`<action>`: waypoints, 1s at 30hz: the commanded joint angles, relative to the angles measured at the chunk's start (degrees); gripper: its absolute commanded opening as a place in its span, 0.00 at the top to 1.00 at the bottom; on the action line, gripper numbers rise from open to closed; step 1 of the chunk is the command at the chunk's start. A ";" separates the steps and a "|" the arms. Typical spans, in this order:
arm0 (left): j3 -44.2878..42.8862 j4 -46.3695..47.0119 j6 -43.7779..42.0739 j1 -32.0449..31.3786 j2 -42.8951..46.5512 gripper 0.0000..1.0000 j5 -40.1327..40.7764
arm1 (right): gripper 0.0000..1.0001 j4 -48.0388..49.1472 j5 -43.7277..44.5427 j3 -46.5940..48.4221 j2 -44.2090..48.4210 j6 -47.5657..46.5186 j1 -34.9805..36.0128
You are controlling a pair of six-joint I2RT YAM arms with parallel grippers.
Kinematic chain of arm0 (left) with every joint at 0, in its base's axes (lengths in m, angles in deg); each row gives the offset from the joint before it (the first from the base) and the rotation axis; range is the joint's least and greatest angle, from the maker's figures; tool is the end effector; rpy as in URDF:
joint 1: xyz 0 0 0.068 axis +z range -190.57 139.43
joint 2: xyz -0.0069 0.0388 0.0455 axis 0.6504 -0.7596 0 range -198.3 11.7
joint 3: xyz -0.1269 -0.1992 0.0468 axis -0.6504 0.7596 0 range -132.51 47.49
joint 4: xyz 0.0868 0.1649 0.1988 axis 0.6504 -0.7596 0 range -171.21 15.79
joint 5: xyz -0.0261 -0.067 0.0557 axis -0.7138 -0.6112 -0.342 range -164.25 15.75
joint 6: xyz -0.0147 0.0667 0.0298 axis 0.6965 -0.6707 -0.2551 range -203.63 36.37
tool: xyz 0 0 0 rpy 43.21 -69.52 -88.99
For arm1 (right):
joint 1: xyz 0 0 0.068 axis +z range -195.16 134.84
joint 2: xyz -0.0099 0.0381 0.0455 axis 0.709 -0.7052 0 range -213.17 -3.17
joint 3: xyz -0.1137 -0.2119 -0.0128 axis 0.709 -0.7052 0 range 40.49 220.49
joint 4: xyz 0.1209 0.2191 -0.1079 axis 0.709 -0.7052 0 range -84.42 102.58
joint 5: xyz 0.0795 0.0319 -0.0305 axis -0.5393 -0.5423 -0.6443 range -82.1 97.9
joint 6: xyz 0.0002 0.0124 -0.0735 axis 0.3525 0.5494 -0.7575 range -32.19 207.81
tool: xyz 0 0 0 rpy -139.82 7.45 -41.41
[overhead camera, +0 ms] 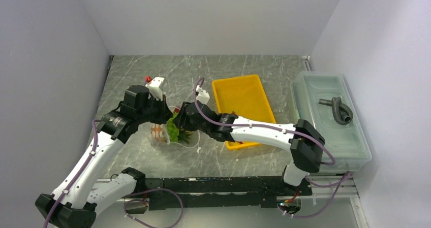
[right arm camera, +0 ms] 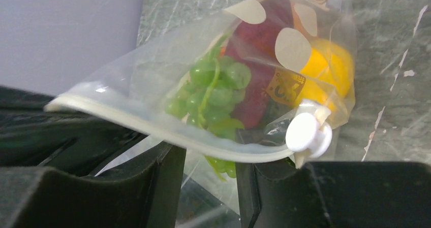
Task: Place the food in the zip-top bag and seal the zipper
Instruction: Place the fake fruit in the zipper food storage bag, then pick up the fake vegetable from the bin.
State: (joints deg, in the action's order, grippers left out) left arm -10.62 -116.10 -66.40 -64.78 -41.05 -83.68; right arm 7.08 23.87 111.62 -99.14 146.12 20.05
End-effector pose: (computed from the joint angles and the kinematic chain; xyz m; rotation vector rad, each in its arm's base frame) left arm 0.2142 -0.1075 0.3001 0.2312 2.2487 -0.5769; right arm 0.1910 0.3723 0.2219 0.0449 2.2434 0.9817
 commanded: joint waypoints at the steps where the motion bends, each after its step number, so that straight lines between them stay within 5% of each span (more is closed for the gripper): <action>1: -0.19 0.87 -0.22 -0.21 0.72 1.00 -0.94 | 0.56 0.14 1.46 -0.07 5.87 -3.90 -0.26; 16: -0.18 0.89 -0.14 -0.15 0.51 1.00 -0.77 | 0.51 -14.99 10.85 -3.18 20.88 -14.70 -0.48; 30: -0.24 0.84 -0.10 -0.19 0.33 1.00 -0.86 | 0.46 -23.61 13.02 -13.56 32.16 -17.76 -10.36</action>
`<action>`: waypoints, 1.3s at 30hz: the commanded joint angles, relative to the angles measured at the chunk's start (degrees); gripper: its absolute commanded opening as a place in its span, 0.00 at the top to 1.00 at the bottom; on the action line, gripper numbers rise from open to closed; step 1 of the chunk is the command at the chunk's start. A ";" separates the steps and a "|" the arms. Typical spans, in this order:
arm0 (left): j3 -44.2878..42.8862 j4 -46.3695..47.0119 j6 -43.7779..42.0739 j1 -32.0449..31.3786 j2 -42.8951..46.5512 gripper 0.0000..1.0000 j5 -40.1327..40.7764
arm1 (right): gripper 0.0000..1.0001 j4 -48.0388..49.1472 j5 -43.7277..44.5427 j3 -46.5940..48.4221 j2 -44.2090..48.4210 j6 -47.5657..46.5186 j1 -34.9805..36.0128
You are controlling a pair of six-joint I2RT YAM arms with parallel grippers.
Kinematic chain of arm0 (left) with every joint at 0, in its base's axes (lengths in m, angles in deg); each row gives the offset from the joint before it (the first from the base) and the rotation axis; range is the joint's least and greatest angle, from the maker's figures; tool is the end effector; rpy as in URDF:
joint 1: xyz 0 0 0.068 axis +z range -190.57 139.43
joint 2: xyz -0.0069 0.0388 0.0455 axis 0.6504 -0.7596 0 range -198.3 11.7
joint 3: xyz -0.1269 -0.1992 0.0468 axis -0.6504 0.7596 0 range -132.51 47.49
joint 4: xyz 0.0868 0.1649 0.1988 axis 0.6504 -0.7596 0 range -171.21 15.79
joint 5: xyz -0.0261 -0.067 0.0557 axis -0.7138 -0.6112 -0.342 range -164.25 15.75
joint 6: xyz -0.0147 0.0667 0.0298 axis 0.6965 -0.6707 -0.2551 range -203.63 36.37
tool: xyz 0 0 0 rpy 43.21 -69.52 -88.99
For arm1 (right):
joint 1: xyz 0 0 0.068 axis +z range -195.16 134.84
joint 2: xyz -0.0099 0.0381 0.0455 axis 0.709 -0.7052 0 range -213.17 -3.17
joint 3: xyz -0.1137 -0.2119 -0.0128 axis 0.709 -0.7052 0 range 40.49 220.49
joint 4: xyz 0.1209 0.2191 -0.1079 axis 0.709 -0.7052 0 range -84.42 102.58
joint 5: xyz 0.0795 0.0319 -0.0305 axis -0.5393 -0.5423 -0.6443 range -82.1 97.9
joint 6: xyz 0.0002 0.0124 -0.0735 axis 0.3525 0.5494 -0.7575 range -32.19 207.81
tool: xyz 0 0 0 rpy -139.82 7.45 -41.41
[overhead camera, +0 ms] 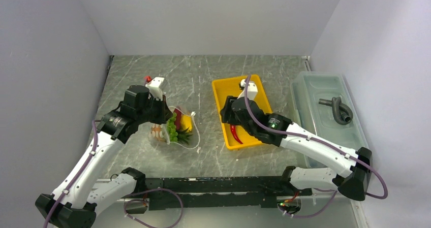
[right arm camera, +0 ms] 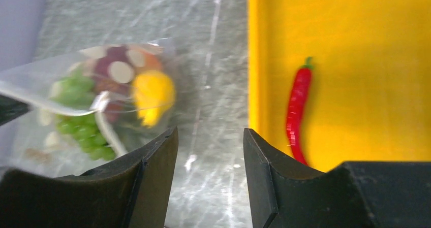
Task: Place the food in the zip-top bag and seal the zipper
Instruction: Pick up the fake vegetable from the bin.
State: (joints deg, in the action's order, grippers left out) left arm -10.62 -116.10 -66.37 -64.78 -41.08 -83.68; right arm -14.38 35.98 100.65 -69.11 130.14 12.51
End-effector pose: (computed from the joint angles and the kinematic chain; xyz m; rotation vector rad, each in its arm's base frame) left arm 0.2143 -0.1075 0.3000 0.2307 2.2493 -0.5771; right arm 0.1833 0.2344 0.2882 0.0038 2.1134 0.5393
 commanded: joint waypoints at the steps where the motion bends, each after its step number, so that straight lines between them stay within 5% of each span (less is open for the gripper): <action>1: -0.23 0.80 -0.12 -0.17 0.25 1.00 -0.93 | 0.46 -2.25 0.60 -3.59 2.07 -1.99 -3.69; 17: -0.18 0.84 -0.21 -0.15 -0.40 1.00 -1.37 | 0.44 4.01 -6.50 -13.46 -6.24 -3.03 -11.52; 39: -0.34 0.67 -0.25 -0.17 -1.01 1.00 -1.14 | 0.47 8.20 -11.16 -16.17 -17.19 -3.52 -12.18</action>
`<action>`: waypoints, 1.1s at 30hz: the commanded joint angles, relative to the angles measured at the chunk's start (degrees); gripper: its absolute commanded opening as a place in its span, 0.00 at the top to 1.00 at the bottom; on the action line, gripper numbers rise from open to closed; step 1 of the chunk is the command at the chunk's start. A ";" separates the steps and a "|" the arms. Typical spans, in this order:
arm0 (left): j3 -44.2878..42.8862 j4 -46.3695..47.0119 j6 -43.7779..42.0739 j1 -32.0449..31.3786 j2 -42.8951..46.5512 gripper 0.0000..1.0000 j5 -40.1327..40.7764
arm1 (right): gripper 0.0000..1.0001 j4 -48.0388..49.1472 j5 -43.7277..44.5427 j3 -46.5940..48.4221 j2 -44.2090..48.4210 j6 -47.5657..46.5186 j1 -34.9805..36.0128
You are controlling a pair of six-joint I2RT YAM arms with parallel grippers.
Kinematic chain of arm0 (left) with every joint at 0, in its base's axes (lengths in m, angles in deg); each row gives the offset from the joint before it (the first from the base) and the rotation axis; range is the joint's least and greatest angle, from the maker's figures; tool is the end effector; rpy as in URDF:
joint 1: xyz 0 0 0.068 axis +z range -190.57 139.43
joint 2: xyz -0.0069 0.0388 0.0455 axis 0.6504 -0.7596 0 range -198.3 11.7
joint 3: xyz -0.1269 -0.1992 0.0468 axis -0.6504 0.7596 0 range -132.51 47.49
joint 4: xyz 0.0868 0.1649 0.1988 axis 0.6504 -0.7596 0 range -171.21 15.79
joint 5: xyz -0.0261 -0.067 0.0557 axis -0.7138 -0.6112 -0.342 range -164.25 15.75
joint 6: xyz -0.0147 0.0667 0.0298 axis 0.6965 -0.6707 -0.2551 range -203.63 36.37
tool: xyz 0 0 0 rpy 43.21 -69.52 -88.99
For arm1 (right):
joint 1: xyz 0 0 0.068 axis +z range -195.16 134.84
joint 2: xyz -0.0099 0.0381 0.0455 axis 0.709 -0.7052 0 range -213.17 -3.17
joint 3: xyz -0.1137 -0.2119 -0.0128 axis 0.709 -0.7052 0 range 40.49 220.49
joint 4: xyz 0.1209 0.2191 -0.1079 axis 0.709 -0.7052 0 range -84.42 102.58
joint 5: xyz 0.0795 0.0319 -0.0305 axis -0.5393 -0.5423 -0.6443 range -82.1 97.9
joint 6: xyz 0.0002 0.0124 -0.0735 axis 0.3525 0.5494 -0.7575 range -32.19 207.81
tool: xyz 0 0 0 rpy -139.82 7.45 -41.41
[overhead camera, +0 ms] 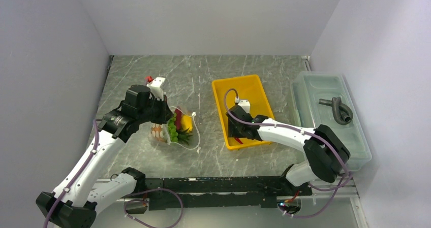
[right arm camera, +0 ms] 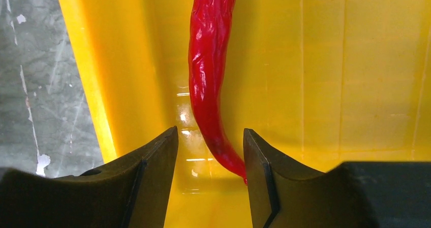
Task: Place the food in the zip-top bag and seal the zipper
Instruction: Pick up the fake vegetable from the bin.
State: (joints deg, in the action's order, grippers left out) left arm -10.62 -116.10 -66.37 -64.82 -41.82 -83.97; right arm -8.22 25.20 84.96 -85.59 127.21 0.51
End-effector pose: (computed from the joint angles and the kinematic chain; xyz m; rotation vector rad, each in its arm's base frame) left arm 0.2163 -0.1089 0.2972 0.2342 2.2628 -0.5798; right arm 0.2218 0.2004 0.1174 -0.0310 2.5367 0.1954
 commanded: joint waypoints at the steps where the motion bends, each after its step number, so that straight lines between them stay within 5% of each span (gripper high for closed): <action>1: -0.33 0.67 -0.24 -0.12 -0.35 1.00 -0.81 | 0.47 2.07 -0.46 -0.52 -1.00 -0.63 -0.22; 12: -0.32 0.58 -0.23 -0.14 -0.62 1.00 -0.66 | 0.58 1.32 -1.20 -0.34 -4.24 -1.69 -0.12; 21: -0.32 0.58 -0.21 -0.17 -0.71 1.00 -0.66 | 0.99 0.03 0.28 -0.61 -1.33 -1.65 -0.11; 33: -0.25 0.57 -0.19 -0.17 -0.62 1.00 -0.48 | 1.00 -5.76 2.04 3.08 12.50 -2.48 -0.13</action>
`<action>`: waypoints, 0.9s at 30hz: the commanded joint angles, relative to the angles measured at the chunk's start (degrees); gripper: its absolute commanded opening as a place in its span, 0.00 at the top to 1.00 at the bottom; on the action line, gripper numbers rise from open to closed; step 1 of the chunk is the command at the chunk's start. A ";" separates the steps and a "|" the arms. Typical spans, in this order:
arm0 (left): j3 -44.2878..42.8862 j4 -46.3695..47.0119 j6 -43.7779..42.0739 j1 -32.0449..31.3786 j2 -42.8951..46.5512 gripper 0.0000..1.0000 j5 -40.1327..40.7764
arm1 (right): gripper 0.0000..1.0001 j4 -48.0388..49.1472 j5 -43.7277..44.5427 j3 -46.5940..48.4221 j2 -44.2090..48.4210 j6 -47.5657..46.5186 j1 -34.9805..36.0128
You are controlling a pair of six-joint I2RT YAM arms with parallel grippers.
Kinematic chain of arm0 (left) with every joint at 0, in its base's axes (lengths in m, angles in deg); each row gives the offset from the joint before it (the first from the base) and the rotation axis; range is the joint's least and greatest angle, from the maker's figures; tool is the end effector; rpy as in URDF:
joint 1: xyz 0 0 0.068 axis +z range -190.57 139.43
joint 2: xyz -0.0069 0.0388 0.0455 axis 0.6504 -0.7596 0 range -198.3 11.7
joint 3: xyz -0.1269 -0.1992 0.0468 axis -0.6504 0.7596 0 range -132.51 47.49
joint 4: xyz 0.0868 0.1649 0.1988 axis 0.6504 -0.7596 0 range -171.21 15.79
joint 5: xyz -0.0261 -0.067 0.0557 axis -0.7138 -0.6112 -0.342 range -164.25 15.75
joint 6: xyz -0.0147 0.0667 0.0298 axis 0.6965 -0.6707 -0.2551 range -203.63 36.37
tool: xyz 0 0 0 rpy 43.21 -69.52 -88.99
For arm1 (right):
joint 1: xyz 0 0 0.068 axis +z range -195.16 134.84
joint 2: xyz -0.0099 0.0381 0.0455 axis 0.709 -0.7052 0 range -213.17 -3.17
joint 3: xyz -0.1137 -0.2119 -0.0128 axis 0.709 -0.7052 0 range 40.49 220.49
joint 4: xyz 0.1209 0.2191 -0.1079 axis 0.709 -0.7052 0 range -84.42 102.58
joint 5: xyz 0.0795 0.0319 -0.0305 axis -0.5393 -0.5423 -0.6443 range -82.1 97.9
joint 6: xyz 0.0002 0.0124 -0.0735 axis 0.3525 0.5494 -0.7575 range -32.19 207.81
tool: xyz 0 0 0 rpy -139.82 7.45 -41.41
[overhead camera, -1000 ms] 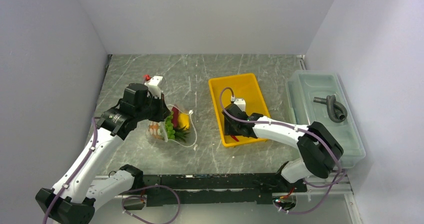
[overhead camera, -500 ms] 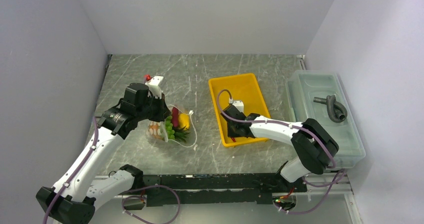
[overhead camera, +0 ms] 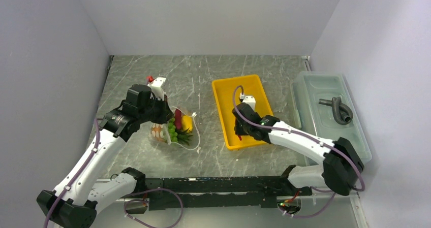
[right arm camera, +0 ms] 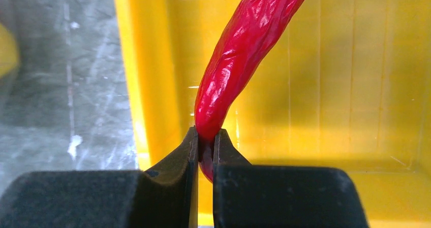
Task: Place the food in the zip-top bag and seal the zipper
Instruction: Pick up the fake vegetable from the bin, then place the fake vegetable in the zipper food storage bag.
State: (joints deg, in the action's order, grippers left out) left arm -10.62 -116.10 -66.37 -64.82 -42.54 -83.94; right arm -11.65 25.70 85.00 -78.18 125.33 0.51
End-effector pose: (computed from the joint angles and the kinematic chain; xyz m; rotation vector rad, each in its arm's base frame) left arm 0.2184 -0.1098 0.2944 0.2337 2.2755 -0.5762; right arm 0.2158 0.1935 0.1488 -0.0530 2.4749 0.2325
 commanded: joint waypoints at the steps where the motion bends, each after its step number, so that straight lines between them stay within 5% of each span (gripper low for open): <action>1: -0.25 0.58 -0.18 -0.18 0.10 1.00 -0.55 | 1.00 -2.66 1.23 3.15 6.13 -0.60 -0.12; 11: -0.23 0.67 -0.12 -0.18 0.19 1.00 -0.95 | 1.00 -2.23 -8.38 3.29 14.92 -2.52 -0.08; 27: -0.25 0.84 -0.20 -0.18 0.32 1.00 -1.56 | 1.00 1.77 -40.32 4.42 23.18 -13.28 0.81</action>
State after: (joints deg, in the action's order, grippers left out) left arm -10.62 -116.10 -66.37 -64.82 -42.54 -84.14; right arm -11.76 -2.91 86.59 -56.25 115.71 0.80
